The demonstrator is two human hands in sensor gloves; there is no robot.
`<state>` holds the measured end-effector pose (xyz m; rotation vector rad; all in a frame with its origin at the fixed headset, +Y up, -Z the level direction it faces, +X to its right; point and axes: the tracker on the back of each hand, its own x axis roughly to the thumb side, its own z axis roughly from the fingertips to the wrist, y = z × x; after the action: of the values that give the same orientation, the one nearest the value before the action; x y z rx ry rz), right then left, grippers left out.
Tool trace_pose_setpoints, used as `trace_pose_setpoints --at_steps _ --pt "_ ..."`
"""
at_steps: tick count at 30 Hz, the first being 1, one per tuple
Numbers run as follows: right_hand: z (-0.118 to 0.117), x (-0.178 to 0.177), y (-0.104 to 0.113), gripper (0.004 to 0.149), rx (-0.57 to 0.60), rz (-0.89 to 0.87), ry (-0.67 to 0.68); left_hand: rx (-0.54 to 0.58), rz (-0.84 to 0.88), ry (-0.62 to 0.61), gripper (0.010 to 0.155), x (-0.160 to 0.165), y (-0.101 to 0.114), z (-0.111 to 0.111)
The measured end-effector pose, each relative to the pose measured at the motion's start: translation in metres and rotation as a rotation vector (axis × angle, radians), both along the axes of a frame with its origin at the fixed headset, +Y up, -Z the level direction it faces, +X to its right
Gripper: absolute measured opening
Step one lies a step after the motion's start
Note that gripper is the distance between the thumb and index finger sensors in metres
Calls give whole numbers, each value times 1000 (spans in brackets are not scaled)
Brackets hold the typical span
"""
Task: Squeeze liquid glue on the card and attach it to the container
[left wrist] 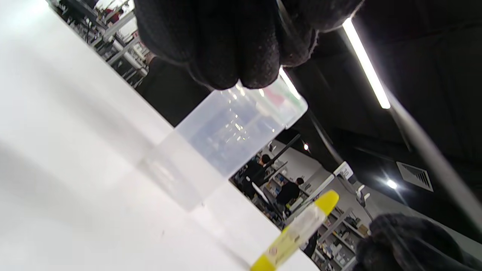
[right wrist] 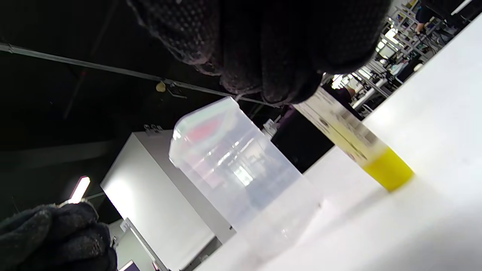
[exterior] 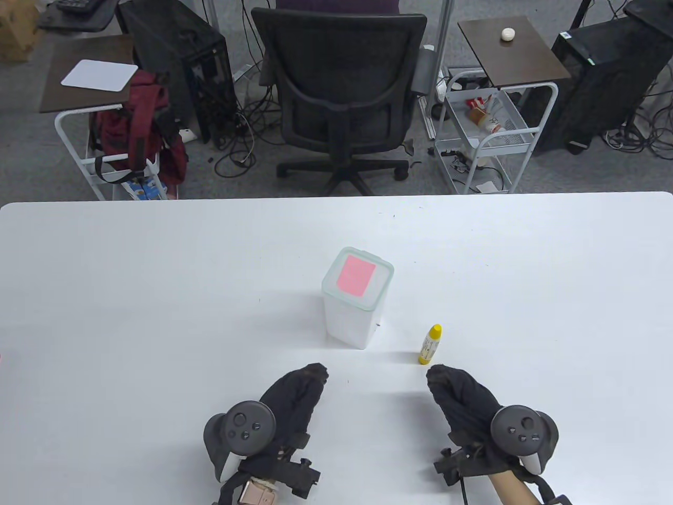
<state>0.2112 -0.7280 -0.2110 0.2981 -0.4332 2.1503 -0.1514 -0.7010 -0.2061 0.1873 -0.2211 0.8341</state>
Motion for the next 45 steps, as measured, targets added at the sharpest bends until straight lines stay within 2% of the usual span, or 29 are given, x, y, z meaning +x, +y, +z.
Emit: trace_pose_setpoints --at_steps 3,6,10,13,15,18,21,24,30,35,45 --pt "-3 10 22 37 84 -41 -47 73 15 39 46 -2 21 -2" --pt "-9 20 46 37 170 0 -129 123 26 104 47 -1 45 -5" --pt "-20 28 59 37 215 70 -260 139 -42 253 53 3 59 -10" --pt "-33 37 49 45 164 148 -374 136 -164 322 59 9 51 -15" --pt "-42 41 36 58 113 229 -416 168 -282 332 70 12 40 -19" --pt "-50 48 12 79 20 365 -396 142 -497 279 81 11 25 -28" --pt "-53 55 -4 91 -96 501 -360 63 -623 213 85 11 13 -37" --pt "-52 53 -12 92 -164 654 -312 -36 -643 126 88 16 1 -40" --pt "-52 39 -20 93 -210 854 -286 -91 -790 60 92 30 -15 -33" --pt "-50 35 -25 92 -221 862 -267 -56 -859 103 92 31 -19 -29" --pt "-47 33 -27 91 -231 875 -275 -130 -807 101 92 22 -24 -28"
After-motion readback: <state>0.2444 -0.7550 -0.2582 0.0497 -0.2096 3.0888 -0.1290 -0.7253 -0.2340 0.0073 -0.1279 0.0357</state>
